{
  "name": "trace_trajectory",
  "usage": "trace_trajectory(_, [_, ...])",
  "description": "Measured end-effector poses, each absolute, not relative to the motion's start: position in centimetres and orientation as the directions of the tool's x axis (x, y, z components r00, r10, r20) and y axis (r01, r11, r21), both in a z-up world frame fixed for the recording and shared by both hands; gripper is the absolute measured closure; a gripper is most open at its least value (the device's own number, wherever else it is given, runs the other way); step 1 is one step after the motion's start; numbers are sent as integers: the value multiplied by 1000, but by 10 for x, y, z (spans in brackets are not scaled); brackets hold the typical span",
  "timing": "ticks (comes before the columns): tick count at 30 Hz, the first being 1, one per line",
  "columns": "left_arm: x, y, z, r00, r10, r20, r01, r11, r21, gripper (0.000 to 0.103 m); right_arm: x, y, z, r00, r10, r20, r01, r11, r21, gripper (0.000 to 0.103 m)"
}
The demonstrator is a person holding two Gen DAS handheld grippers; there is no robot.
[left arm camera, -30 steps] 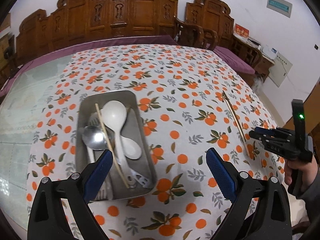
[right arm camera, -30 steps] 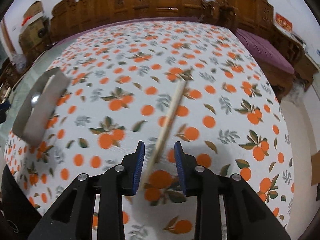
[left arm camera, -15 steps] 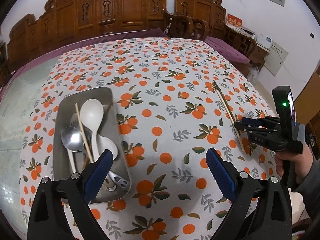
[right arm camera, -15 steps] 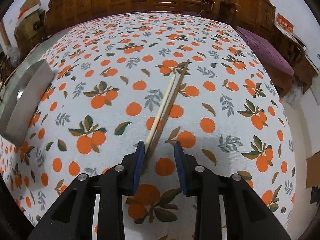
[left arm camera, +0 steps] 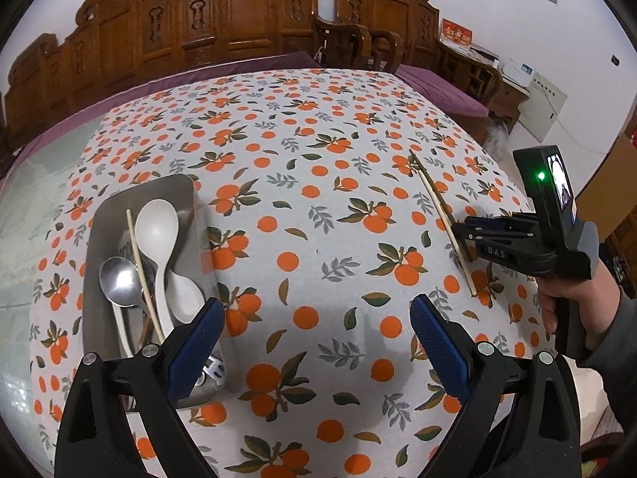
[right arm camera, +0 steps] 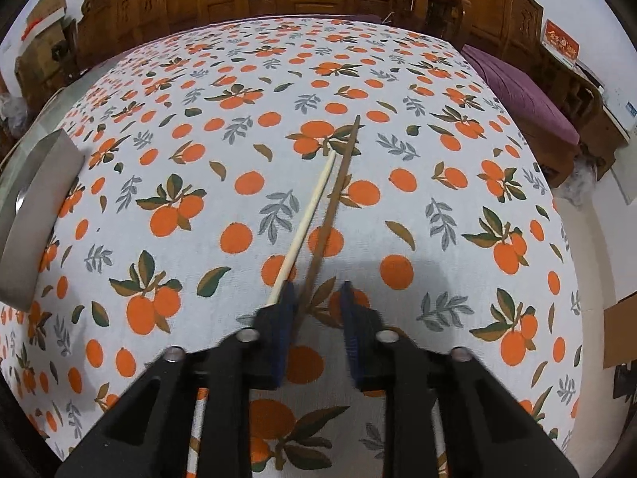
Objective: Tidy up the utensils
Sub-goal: 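Grasp the remaining wooden chopsticks with the right gripper, then grasp a light wooden chopstick with the left gripper while the right holds a dark chopstick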
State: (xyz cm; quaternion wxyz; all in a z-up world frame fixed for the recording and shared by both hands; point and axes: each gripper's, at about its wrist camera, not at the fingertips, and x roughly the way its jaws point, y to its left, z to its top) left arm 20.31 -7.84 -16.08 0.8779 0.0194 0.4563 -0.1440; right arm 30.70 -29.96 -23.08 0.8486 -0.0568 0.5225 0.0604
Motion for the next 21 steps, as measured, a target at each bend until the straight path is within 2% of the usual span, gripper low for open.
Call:
trace_trajectory(3, [207,-86,-162,541,-234,-808,277,956,-91,12,305,-306,-231,438,44,-898,-165,986,-33,97])
trace_trajectory(13, [225,-132,-170,562,-218,-798,276,959,-68,12,269,-350,-219,450,79,-889,-157,988,8,97])
trace_trajectory(21, [242,-189,-191,507,-241,-828,327,942,-74,12,244,-385,-213,465,108,-879,-145,988,45,97])
